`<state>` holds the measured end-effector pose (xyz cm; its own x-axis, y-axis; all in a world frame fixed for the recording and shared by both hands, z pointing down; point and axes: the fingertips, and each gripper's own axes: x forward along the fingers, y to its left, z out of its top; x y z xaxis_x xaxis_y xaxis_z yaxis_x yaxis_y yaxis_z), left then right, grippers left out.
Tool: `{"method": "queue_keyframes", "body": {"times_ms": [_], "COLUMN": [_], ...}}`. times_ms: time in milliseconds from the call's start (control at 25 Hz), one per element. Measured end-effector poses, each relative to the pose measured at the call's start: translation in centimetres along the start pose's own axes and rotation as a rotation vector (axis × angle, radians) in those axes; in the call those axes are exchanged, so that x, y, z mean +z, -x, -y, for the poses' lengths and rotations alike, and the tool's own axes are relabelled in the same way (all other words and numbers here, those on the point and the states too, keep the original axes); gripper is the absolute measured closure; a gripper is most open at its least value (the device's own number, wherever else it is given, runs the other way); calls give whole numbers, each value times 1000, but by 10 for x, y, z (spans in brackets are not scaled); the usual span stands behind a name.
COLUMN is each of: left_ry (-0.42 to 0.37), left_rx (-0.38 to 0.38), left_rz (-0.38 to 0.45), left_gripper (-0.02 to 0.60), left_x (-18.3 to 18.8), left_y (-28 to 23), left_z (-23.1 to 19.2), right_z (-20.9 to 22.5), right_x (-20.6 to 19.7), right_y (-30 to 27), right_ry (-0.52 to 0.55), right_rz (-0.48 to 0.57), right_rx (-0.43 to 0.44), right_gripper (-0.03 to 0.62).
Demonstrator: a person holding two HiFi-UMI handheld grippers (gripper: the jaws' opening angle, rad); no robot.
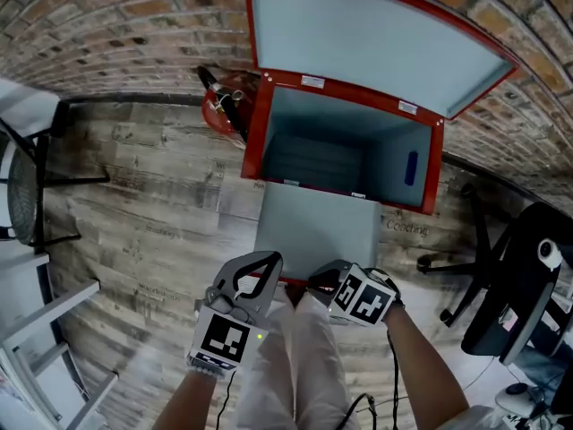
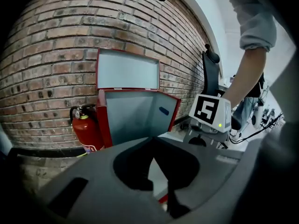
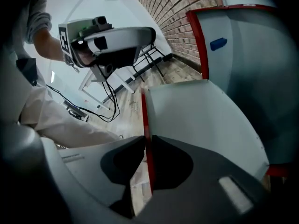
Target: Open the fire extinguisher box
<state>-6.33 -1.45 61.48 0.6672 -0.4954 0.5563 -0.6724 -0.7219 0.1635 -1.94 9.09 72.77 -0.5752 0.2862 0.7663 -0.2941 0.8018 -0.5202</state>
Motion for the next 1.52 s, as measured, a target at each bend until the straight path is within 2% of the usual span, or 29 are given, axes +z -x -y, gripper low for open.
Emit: {"method": "queue_keyframes", "body": {"times_ms": [240, 480, 680, 1040, 1360, 1520], "left_ry": [-2, -40, -71, -101, -125, -138], "left_rx": [-4, -24, -36, -76, -92, -99], "left_rz": [9, 29, 12, -25, -39, -31], "left_gripper": [583, 583, 583, 583, 583, 583], "left_x": [-9, -15, -30, -64, -75, -78], "left_y": [-12, -26, -40, -78, -105, -116], "left_z": [-2, -2, -5, -10, -19, -24], "right_z": [8, 23, 42, 92, 144, 174], "right_x": [-13, -32, -46, -64, -74, -75], "right_y": [-31, -64, -95, -142, -170, -179], "right_ry": [6, -4, 23, 23, 105, 111], "right_rz": [-19, -60, -89, -70, -88, -91], "right_rx": [-40, -62, -94, -222, -342, -392], "right_gripper": [533, 534, 543, 545, 553, 554]}}
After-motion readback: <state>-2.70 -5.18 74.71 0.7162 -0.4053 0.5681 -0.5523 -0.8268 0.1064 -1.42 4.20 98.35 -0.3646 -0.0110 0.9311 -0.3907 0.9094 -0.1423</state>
